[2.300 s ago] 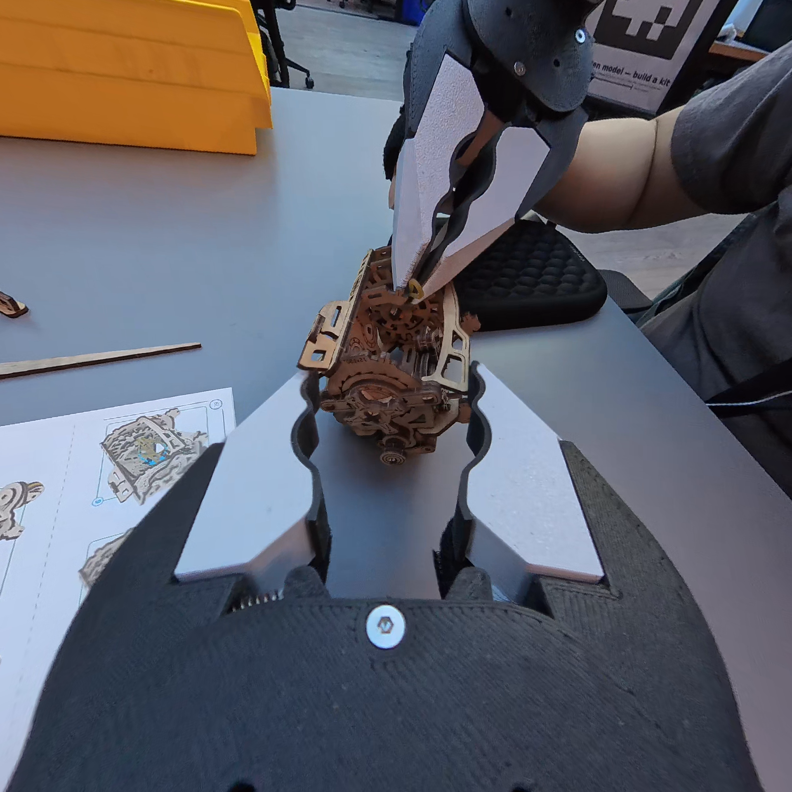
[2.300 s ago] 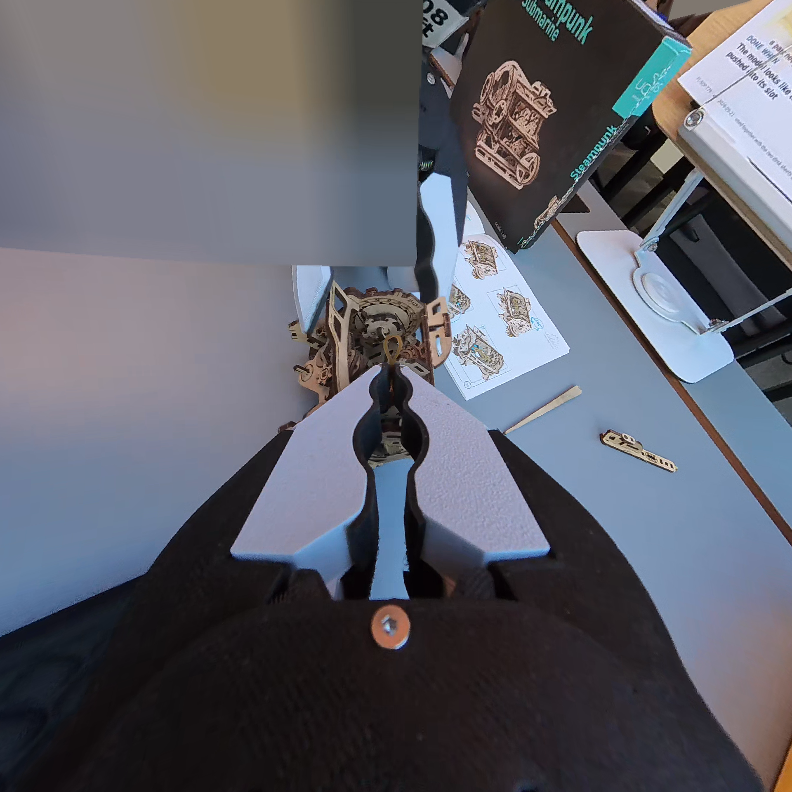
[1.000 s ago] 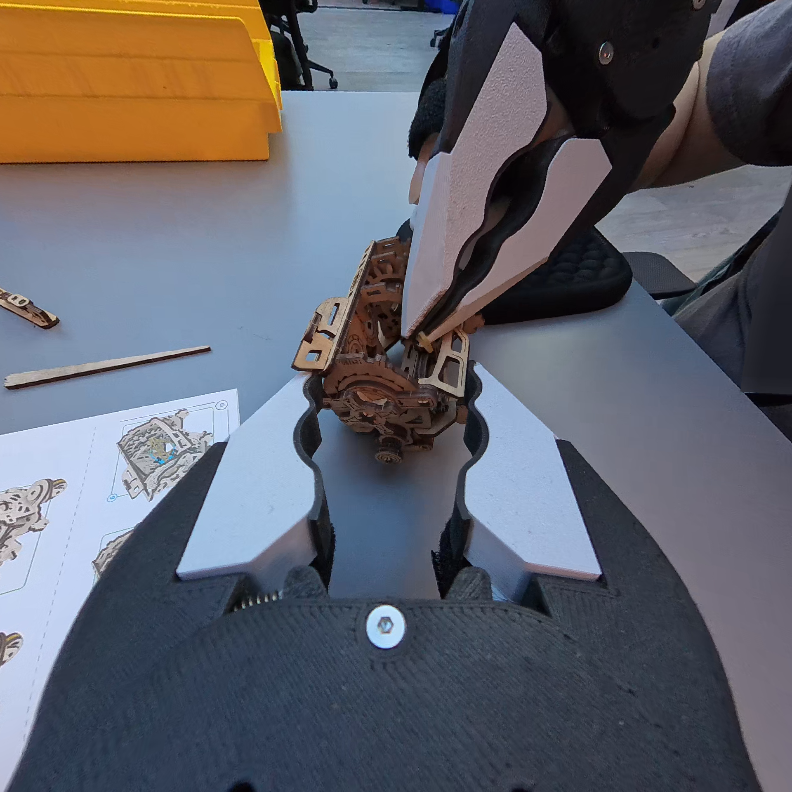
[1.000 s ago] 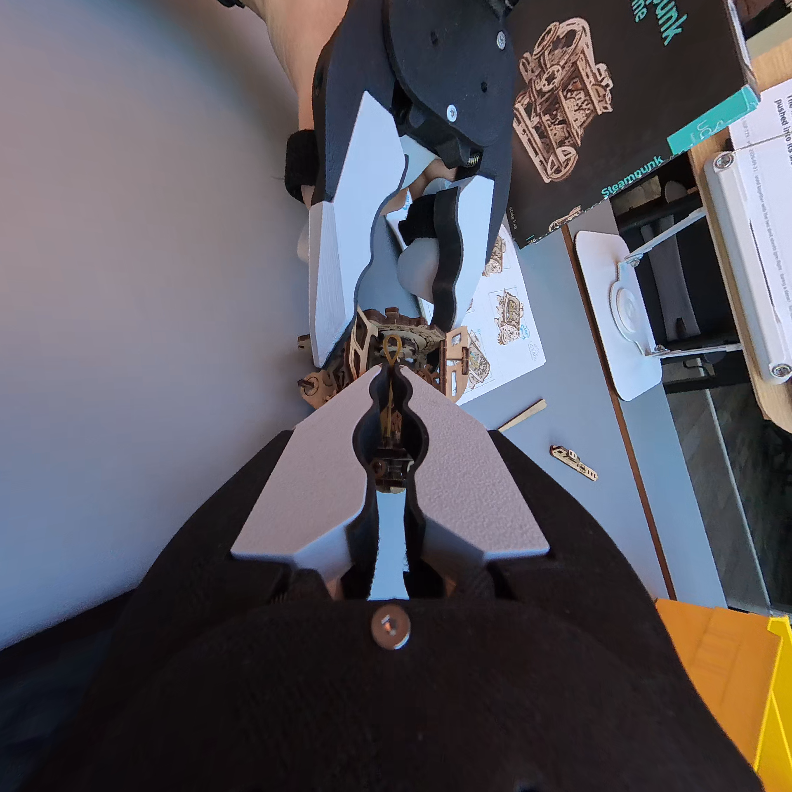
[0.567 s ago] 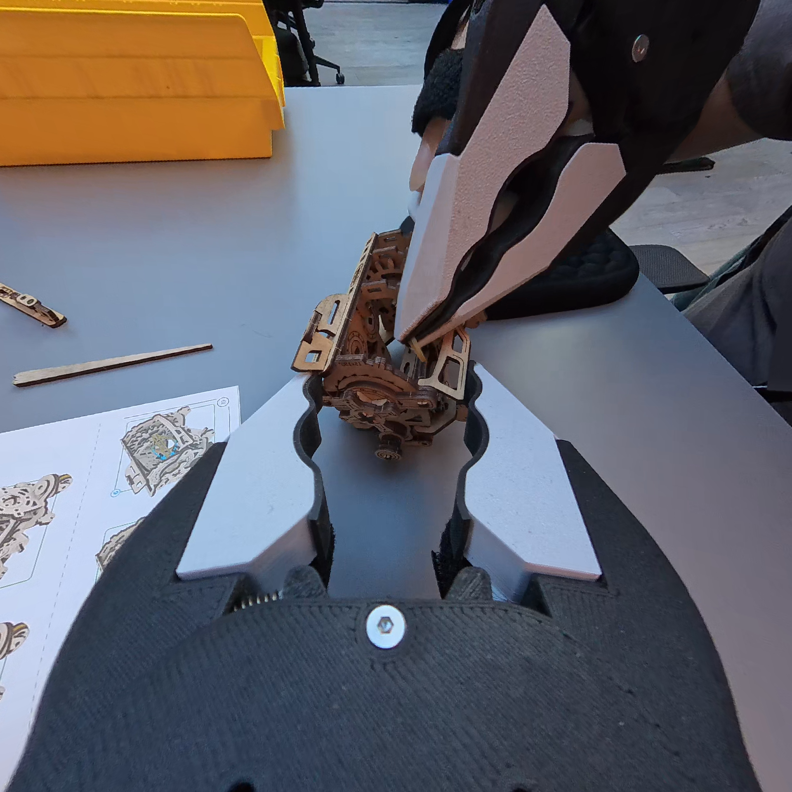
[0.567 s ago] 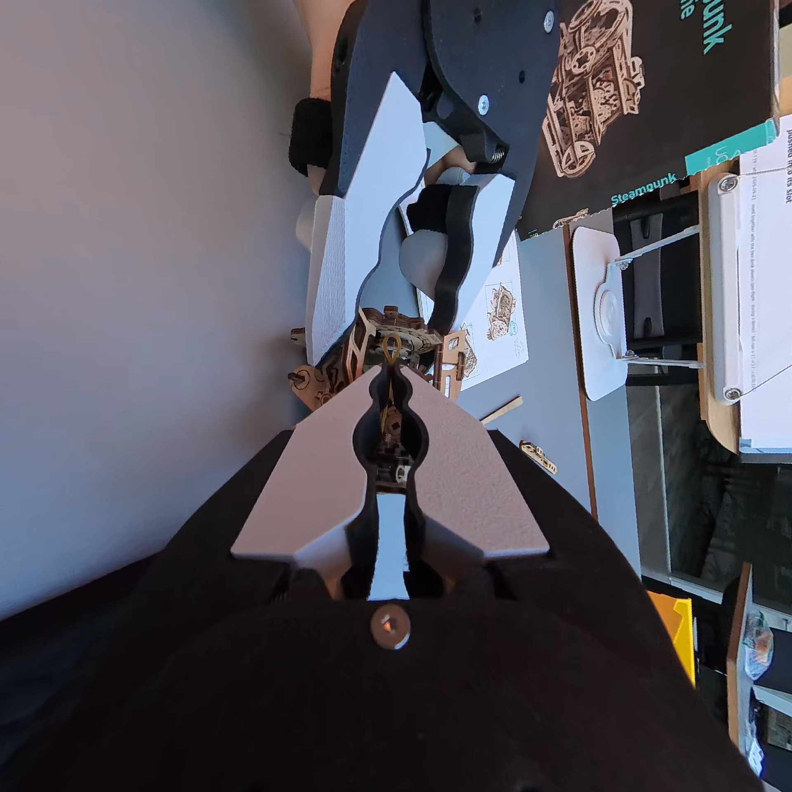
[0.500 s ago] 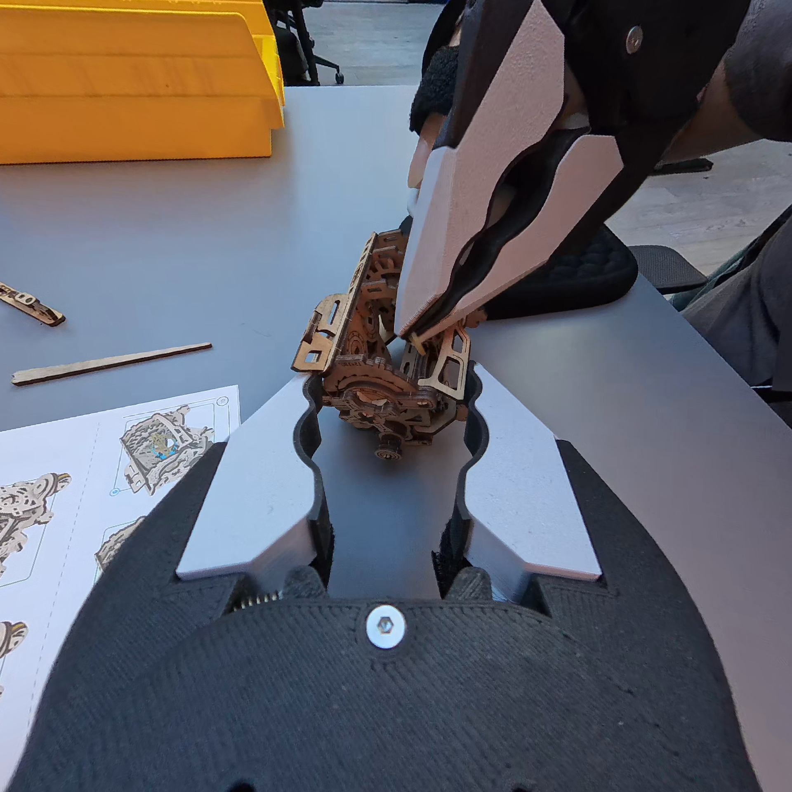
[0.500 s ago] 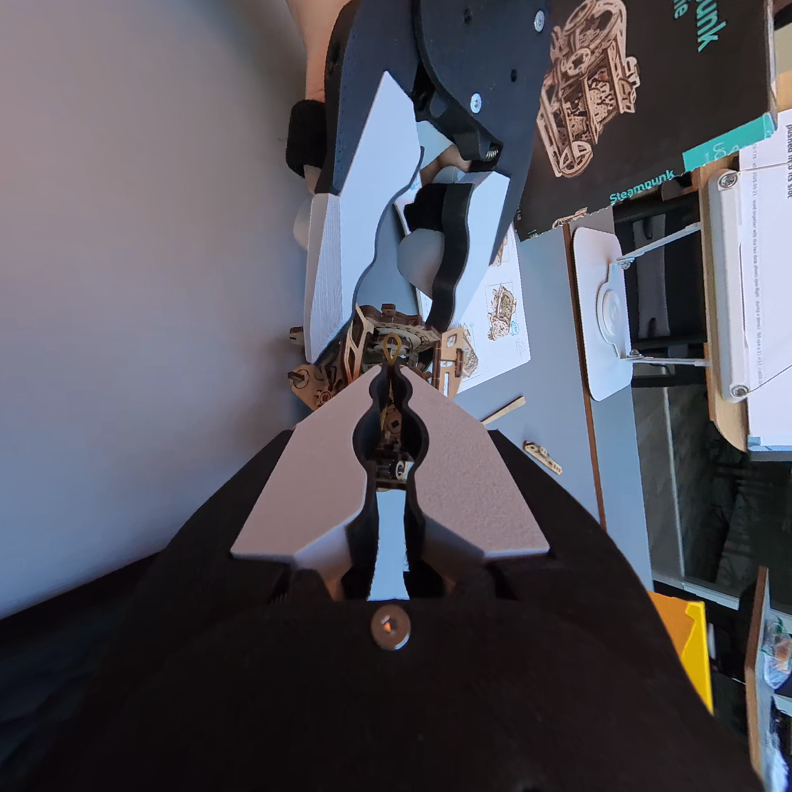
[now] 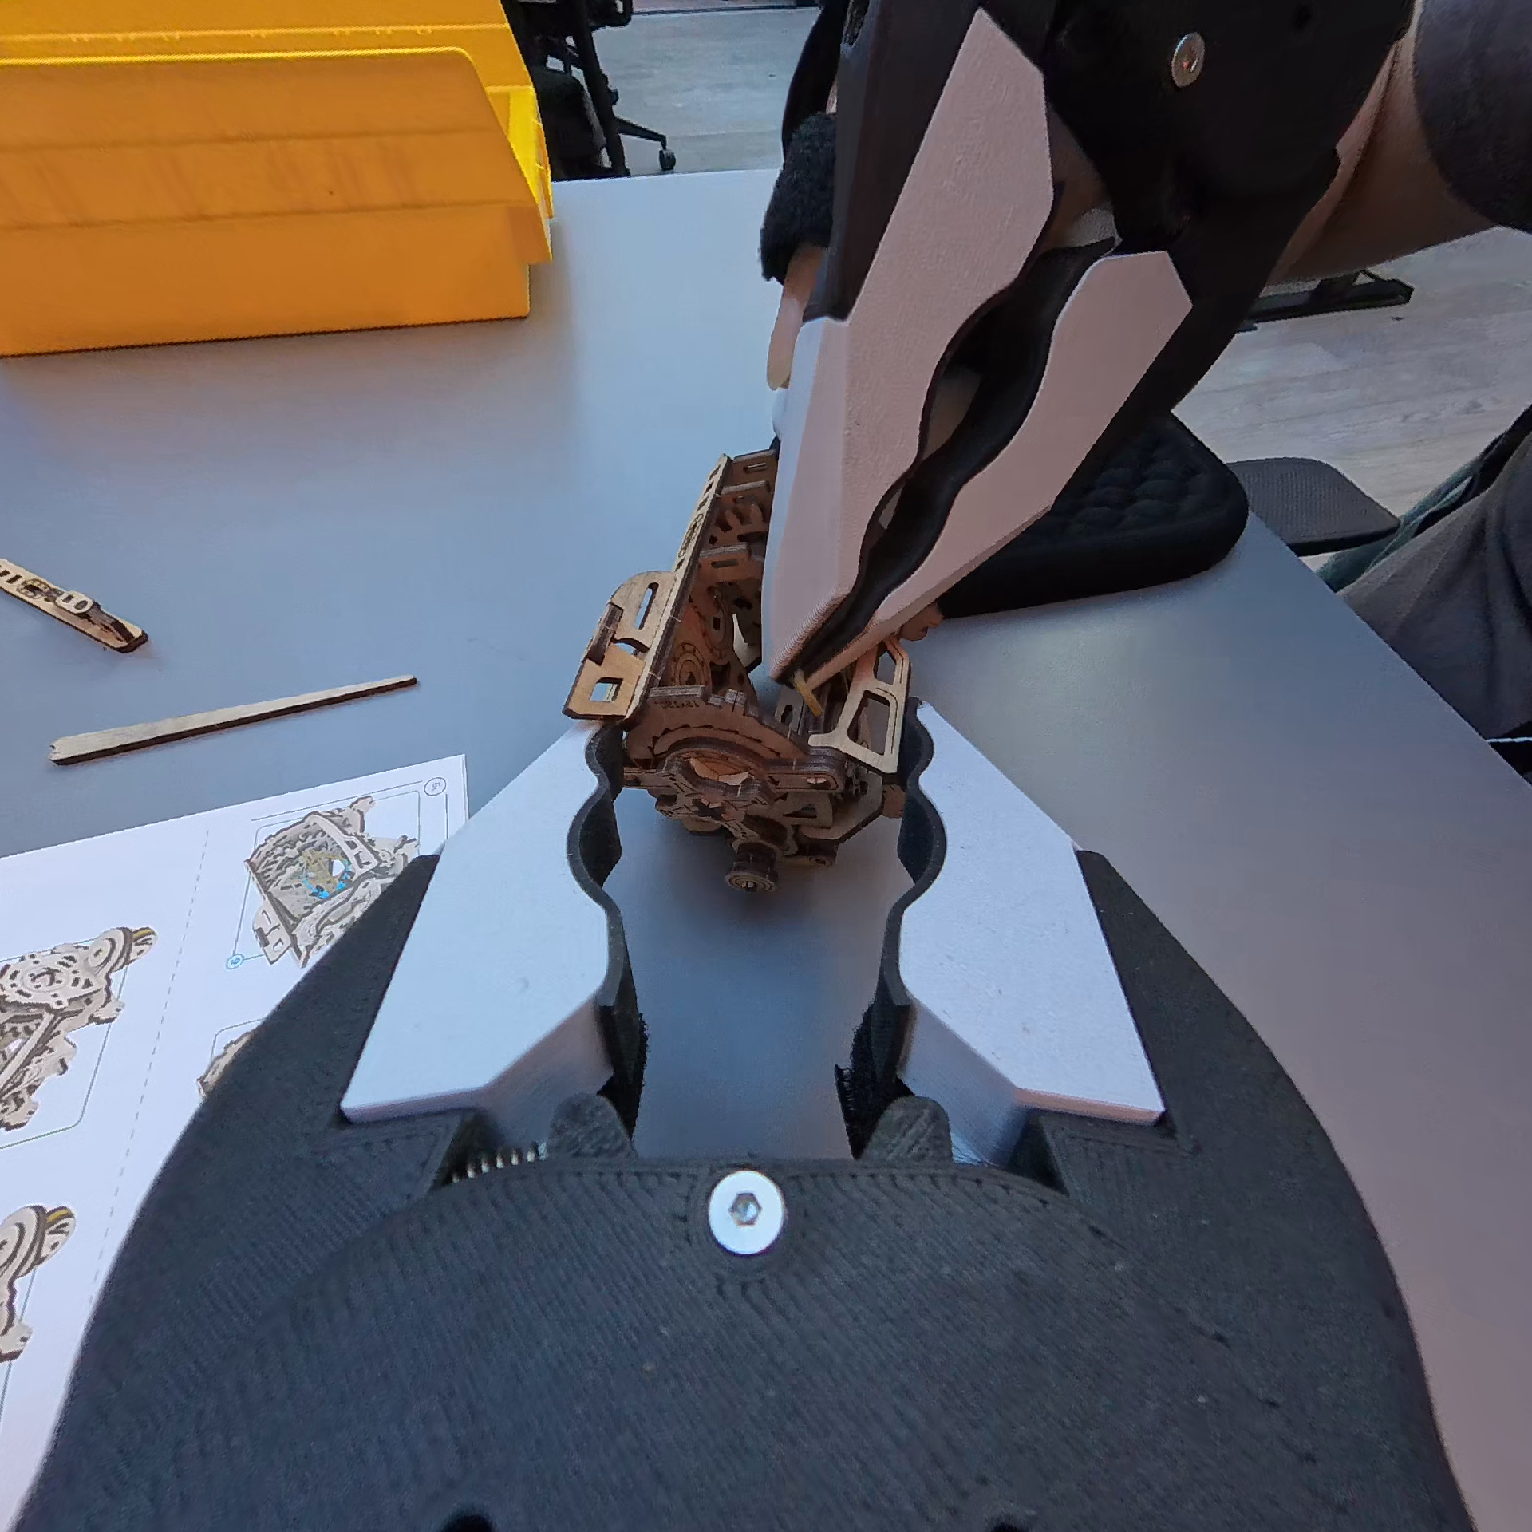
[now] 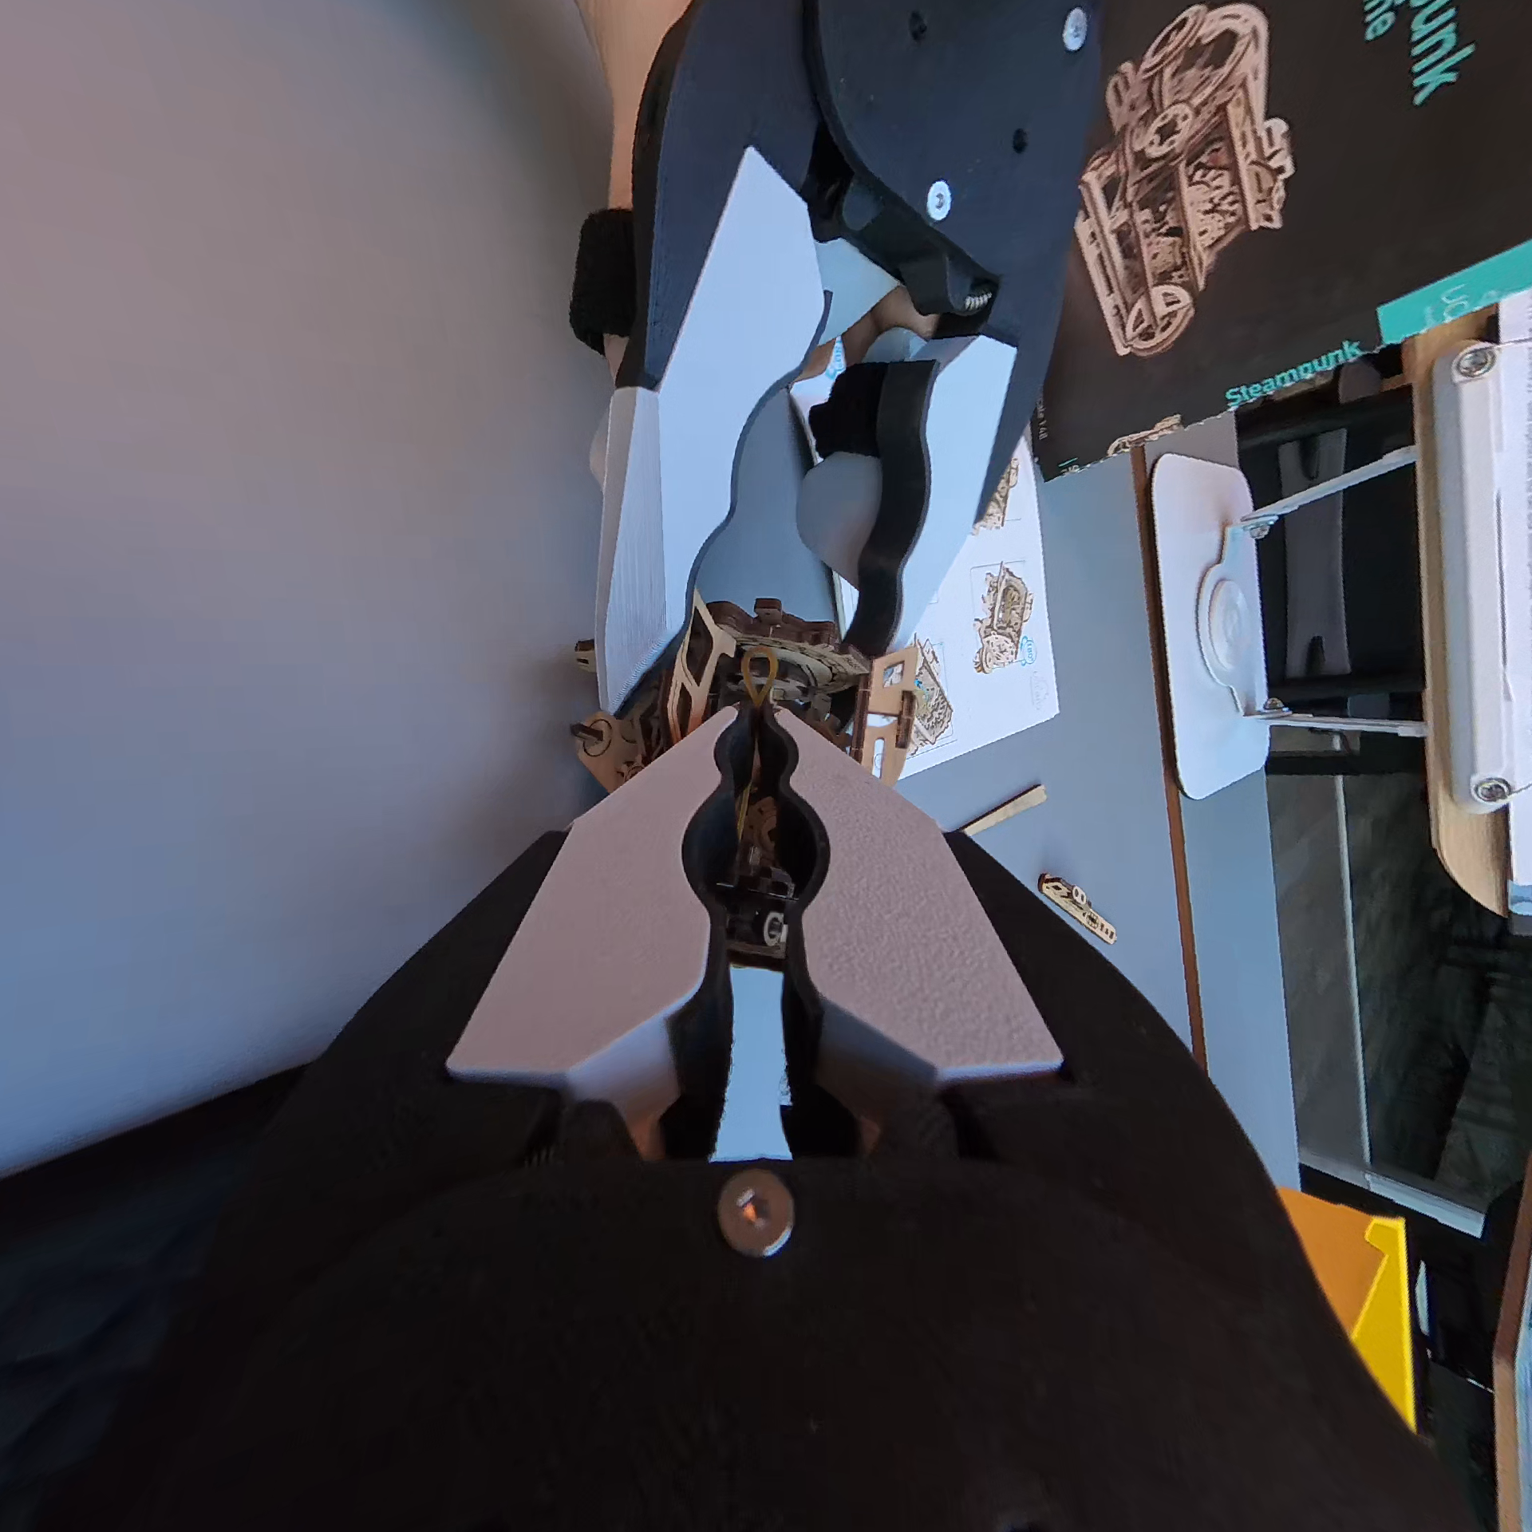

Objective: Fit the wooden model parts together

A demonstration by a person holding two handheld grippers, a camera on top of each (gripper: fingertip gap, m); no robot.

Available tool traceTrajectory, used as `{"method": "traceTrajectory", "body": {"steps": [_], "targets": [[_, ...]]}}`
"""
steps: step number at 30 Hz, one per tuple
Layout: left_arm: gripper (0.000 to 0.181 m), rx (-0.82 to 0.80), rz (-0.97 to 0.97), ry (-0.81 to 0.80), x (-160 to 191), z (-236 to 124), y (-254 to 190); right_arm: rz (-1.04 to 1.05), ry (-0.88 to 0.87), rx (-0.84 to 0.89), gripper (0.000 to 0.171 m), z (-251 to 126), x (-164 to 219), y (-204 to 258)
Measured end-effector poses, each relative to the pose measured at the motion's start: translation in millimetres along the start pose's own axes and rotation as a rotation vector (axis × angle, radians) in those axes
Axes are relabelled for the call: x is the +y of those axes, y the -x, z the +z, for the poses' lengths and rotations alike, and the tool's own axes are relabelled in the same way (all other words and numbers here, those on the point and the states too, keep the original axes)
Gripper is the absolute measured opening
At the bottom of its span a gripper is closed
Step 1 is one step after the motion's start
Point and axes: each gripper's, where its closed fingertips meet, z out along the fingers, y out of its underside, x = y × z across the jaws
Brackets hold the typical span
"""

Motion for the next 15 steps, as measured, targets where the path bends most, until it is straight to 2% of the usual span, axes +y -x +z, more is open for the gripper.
{"method": "traceTrajectory", "body": {"steps": [10,15], "targets": [[0.069,-0.011,0.012,0.007,0.5,1.5,0.6,-0.068,0.148,-0.080,0.000,3.6,1.2,2.2],[0.073,-0.010,0.006,0.008,0.9,1.3,0.8,-0.055,0.119,-0.083,0.000,-0.7,-2.6,2.1]]}}
